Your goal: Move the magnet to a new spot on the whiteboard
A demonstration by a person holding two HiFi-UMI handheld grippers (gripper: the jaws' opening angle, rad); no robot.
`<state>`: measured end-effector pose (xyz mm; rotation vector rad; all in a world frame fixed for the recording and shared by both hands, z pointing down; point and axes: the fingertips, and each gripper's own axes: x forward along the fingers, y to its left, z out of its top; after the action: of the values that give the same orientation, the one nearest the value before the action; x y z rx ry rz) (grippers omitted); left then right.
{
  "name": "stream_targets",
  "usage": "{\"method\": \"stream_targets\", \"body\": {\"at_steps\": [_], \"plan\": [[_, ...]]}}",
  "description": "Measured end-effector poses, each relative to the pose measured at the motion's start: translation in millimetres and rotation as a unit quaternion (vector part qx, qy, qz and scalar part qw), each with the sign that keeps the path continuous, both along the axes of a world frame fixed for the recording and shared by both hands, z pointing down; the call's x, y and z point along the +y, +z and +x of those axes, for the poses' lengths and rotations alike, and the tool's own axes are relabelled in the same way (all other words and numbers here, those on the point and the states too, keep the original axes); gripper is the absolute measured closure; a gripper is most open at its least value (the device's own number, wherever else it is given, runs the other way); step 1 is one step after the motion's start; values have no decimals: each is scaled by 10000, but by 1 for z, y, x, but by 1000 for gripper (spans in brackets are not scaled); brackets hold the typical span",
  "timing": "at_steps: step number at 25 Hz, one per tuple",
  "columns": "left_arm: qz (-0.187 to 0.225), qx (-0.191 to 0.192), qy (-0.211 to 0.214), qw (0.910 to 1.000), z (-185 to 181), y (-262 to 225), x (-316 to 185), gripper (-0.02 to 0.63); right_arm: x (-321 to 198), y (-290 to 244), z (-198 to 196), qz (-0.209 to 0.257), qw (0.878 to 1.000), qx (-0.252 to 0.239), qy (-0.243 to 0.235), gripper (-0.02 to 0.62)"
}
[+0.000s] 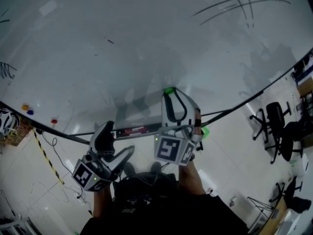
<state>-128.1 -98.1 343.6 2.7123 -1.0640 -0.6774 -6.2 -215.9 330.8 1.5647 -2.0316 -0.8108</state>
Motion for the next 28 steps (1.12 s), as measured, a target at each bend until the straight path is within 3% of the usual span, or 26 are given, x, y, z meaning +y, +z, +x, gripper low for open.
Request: {"method": "stream_targets", "body": {"at_steps": [7, 14, 17, 21, 28], "plan": [[-35, 16, 9, 10000, -5, 1, -1, 224, 9, 2, -4, -89, 9995, -274, -140, 439], [47, -67, 212, 9997, -1, 1, 0, 223, 26, -6, -7, -613, 9868, -1233, -848, 439], [67, -48, 391, 9992, 3, 3, -1, 222, 37, -13, -8, -814, 9683, -1964, -1316, 439], [126, -78, 592, 9981, 1, 3, 7, 224, 57, -19, -11, -1233, 9267, -3093, -1743, 440], [67, -28, 913, 9958, -3, 10, 16, 223, 83, 1, -12, -1816, 8894, -3712, -1956, 442]]}}
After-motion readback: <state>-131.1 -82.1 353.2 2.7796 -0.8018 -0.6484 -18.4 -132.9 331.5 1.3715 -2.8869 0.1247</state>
